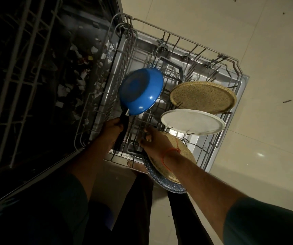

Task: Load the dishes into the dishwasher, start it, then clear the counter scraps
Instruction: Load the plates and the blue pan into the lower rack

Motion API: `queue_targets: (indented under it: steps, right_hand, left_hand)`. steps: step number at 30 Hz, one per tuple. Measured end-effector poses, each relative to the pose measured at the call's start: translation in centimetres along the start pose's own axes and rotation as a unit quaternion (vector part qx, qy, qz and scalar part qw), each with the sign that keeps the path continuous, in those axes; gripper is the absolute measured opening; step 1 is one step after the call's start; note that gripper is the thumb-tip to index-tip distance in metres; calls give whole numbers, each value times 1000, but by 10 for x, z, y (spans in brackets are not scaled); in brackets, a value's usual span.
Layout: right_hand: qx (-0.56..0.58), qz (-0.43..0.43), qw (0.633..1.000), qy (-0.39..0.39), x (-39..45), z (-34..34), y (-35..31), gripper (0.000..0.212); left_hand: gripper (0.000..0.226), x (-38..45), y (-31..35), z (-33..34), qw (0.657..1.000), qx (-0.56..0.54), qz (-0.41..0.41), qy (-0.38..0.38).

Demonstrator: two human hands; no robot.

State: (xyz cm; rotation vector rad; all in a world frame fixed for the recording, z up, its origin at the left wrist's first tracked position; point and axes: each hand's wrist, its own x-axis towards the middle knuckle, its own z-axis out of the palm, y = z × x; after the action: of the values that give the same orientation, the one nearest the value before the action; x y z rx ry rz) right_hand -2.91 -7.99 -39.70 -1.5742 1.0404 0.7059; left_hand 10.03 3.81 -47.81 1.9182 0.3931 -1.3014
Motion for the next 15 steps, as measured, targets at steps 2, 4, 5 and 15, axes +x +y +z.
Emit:
queue_targets:
  steps: [2,4,5,15]
  right_hand:
    - [1,0,1000,-2,0,0,2,50]
    - [-2,2,1000,-5,0,1,2,51]
    - [-3,3,1000,-6,1,2,2,51]
    - [-9,2,1000,3,3,2,-3,49]
  left_hand:
    - [32,2,1,1,999,47,25,10]
    - [30,6,0,2,993,106,50,15]
    - [28,7,1,3,989,134,59,20]
    - [38,8,17,8,979,198,45,0]
